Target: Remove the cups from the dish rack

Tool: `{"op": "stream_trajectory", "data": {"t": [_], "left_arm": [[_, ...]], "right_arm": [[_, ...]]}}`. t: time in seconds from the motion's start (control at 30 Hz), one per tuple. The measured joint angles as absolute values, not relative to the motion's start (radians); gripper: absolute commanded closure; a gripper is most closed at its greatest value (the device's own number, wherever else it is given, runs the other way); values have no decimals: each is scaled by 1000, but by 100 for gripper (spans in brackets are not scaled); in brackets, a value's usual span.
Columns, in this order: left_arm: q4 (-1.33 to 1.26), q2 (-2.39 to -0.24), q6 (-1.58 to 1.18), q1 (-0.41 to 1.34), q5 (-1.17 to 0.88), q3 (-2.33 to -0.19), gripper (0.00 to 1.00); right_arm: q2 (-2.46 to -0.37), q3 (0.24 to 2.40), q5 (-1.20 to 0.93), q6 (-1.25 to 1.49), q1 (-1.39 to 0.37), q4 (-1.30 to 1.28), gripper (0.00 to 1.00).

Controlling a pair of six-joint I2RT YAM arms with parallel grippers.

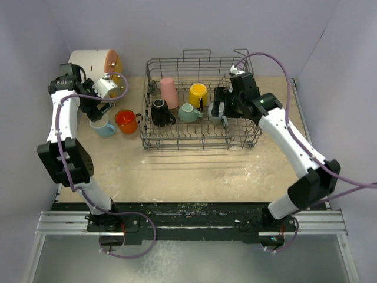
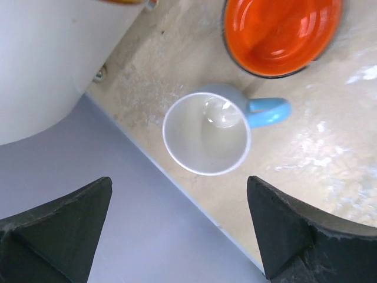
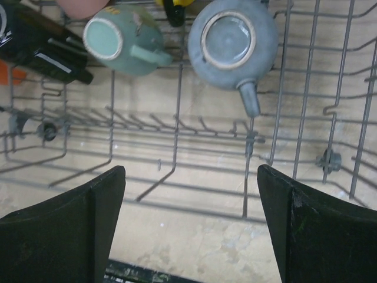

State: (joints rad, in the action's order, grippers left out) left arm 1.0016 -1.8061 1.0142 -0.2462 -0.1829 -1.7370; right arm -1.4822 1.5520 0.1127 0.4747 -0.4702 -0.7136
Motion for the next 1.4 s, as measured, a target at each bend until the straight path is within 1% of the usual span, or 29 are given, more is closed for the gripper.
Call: {"op": "stream_trajectory", "data": {"t": [0.2, 0.37, 0.47, 0.6, 0.73, 1.17, 1.27, 1.4], "left_arm": [[1154, -1707, 994, -239, -361, -1807, 1], [1213, -1624, 952, -197, -471, -1773, 1], [1232, -1568, 926, -146, -511, -1716, 1], [1236, -1509, 888, -75, -547, -1636, 1], [1236, -1491, 858, -60, -566, -1612, 1], [1224, -1491, 826, -59, -599, -1612, 1], [1224, -1488, 825, -59, -602, -1612, 1], [1224, -1477, 825, -59, -603, -1612, 1]], "right_arm": [[-1693, 1635, 116, 402, -416, -666, 8], [-1829, 1690, 157, 347, -399, -660, 13], [-1880, 1715, 194, 326, -398, -661, 21], [-1903, 1724, 228, 309, -398, -660, 35], [-1913, 1724, 249, 293, -398, -657, 46], [-1927, 1715, 215, 249, -399, -657, 50], [-1944, 1721, 190, 238, -400, -671, 52], [-1984, 1745, 167, 226, -402, -709, 59]]}}
